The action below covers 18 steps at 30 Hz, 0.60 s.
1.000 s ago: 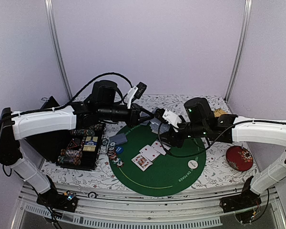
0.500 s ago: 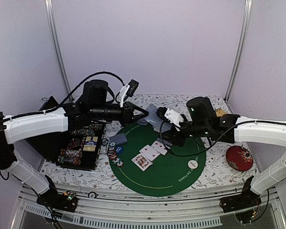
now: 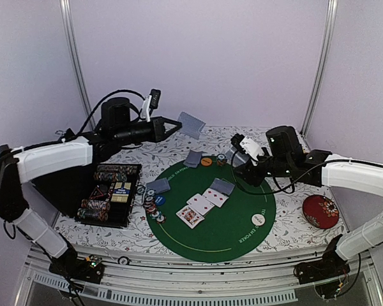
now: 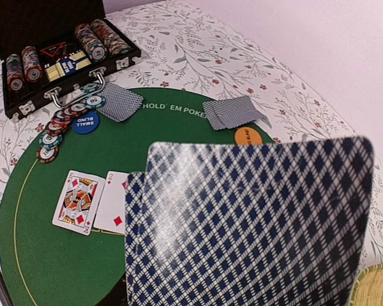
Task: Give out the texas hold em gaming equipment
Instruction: Place the poker card in the community card area.
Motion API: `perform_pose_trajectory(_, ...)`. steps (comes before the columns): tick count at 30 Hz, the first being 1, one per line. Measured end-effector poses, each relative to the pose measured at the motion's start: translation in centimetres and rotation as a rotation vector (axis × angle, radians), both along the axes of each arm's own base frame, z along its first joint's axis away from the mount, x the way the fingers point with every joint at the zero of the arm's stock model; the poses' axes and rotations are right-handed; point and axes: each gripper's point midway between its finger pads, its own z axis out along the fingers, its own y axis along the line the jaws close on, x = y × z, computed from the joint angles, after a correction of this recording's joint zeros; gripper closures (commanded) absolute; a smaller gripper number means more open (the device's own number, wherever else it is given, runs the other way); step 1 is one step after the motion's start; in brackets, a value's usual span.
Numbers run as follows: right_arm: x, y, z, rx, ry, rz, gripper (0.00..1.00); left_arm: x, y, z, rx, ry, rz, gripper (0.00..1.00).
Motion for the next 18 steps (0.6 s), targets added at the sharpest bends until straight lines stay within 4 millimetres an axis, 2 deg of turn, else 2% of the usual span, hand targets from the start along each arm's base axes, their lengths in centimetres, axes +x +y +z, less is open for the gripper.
perform_pose_trajectory(2,0.6,-1.2,0.3,0.003,-0.001,-0.041,0.56,2.1,-1.0,-1.8,0.0,0.051,0.011,1.0)
perform_pose_trajectory(4,1.1,-2.7,0.7,0.007,-0.006,-0.085,0.56,4.1,-2.4,-4.8,0.009,0.122,0.013,1.0)
perform_pose_trajectory(8,1.2,-5.2,1.2,0.008,-0.016,-0.146,0.56,7.4,-5.3,-13.0,0.058,0.287,0.025,1.0)
perform_pose_trajectory(12,1.1,-6.2,1.6,0.011,-0.024,-0.17,0.56,9.0,-8.3,-19.5,0.097,0.394,0.024,1.0)
perform_pose_trajectory(15,1.0,-6.3,1.6,0.011,-0.023,-0.171,0.56,8.9,-11.2,-22.0,0.109,0.427,0.002,1.0)
perform_pose_trajectory(18,0.9,-6.3,1.5,0.008,-0.019,-0.172,0.56,8.1,-13.8,-22.8,0.11,0.435,-0.025,1.0)
